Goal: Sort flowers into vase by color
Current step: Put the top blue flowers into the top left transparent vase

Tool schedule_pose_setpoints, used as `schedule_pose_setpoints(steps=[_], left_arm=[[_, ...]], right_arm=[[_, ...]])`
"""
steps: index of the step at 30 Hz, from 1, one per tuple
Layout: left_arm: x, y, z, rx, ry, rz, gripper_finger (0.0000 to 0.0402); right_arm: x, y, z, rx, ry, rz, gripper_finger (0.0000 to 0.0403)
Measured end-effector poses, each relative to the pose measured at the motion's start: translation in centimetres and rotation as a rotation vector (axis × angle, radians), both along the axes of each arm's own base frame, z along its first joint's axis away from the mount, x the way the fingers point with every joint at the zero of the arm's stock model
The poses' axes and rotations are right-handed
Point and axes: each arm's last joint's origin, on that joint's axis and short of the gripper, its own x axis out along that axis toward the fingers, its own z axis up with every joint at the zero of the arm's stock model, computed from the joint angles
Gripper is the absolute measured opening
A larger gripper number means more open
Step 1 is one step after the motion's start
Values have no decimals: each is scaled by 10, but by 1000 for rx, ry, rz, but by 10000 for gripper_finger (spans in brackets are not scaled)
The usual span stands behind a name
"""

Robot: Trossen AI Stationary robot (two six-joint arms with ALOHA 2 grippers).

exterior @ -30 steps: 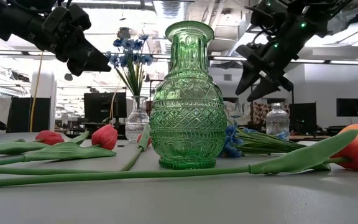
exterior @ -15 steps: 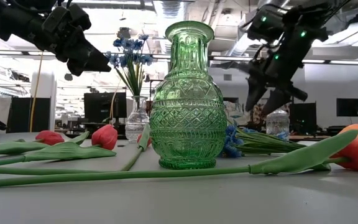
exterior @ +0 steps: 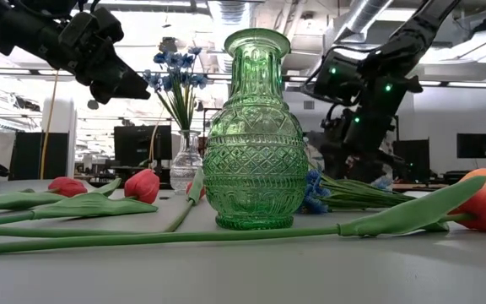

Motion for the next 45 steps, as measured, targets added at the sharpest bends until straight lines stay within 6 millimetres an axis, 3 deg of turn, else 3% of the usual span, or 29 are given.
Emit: schedule_pose_setpoints(steps=[10, 22, 27, 39, 45], left_arm=[[0, 0, 0, 3, 1, 14, 171], [0, 0, -1, -22, 5, 25, 171], [-1, 0, -1, -30, 5, 28, 171], [-1, 0, -1, -29, 4, 29, 171], [0, 0, 0, -25, -11, 28, 171]], right_arm=[[2, -1, -8, -4, 26, -3, 231], [2, -1, -8, 1, 18, -3, 84], [7, -2, -7, -5, -36, 6, 43], [22, -5, 2, -57, -205, 53, 36], [27, -8, 18, -125, -312, 89, 36]])
